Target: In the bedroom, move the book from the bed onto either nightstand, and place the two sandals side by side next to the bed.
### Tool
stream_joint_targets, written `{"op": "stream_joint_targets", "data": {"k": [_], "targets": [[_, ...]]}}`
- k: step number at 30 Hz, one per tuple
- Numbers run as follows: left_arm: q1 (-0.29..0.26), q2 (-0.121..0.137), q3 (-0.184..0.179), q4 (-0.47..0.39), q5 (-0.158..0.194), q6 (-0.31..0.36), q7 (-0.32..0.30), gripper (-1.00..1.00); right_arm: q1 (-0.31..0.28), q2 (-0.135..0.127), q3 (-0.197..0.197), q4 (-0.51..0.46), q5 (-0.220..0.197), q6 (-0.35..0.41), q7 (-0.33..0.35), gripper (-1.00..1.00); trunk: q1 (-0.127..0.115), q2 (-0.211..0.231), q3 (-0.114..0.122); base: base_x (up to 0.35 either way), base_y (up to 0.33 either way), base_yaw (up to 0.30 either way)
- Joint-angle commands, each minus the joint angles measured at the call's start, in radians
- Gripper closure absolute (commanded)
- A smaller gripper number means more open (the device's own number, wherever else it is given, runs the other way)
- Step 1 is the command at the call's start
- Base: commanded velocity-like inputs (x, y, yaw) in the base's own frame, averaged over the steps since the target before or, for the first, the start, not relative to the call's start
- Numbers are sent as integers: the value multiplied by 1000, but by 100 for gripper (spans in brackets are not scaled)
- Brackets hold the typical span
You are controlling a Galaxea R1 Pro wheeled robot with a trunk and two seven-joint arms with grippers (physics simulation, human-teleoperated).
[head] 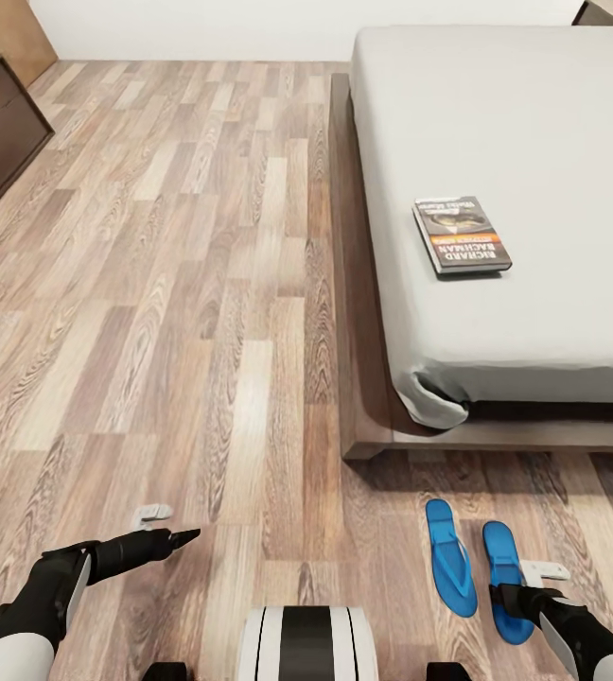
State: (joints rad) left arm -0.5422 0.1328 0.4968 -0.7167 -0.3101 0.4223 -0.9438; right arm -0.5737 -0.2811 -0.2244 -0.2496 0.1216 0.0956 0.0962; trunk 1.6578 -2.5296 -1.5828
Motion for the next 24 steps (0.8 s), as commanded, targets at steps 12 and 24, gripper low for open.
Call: {"op": "stream_joint_targets", "data": {"k": [12,24], "targets": [[-1,-1,6,-2,-6,8,-8,-100,0,0,-7,-4,10,6,7,100,0,-1,-5,53,20,0],[-1,-1,5,-1,-7,7,-7,-100,0,0,-9,-5,11,6,8,100,0,-1,-5,141,19,0]]}}
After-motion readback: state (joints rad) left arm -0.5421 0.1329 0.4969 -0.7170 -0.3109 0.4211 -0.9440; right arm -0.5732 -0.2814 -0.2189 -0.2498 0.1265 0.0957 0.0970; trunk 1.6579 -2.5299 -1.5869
